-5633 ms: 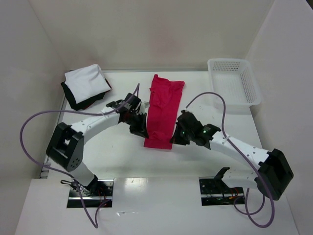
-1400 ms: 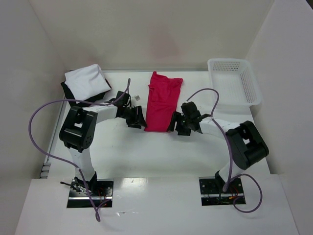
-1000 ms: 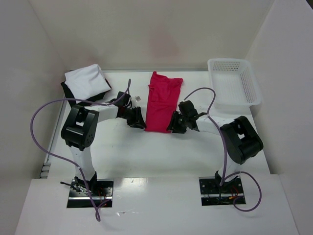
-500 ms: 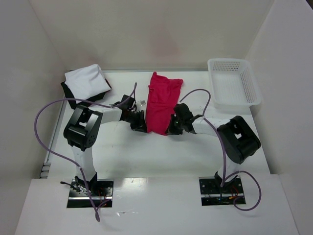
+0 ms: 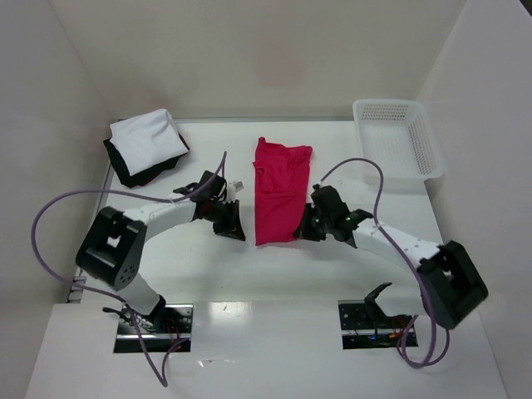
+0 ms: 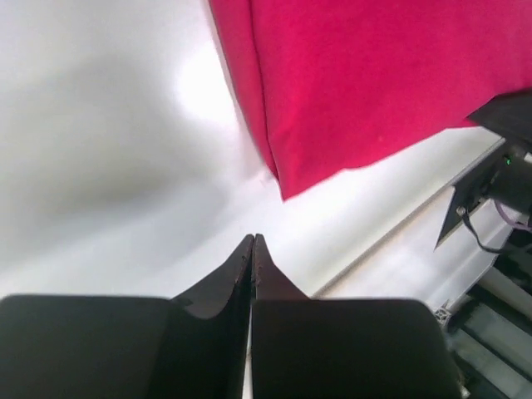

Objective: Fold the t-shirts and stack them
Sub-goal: Grab one side of the 2/3 rectangular tshirt with both arms

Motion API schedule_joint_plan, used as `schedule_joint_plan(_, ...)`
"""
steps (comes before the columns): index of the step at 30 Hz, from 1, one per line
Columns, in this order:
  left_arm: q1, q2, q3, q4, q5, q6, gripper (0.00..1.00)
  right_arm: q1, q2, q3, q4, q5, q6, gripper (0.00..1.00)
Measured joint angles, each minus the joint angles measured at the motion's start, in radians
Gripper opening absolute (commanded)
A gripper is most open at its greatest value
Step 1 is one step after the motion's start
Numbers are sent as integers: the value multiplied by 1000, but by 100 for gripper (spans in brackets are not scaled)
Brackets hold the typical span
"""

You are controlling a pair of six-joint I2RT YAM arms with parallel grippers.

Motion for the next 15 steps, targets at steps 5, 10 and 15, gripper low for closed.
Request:
schedule_joint_plan(5,-72,-195,-2,-114,-44,-8,0,15,-197,-20,-125,-7,19,0)
schedule_joint_plan(10,-102,-326,-4,-183,-39,-36,8,38,-309,-19,-225,-27,42,0)
schedule_joint_plan(15,-104,-283,-8,-179,12,-50,47,44,-261,-19,-238,-49,48,0)
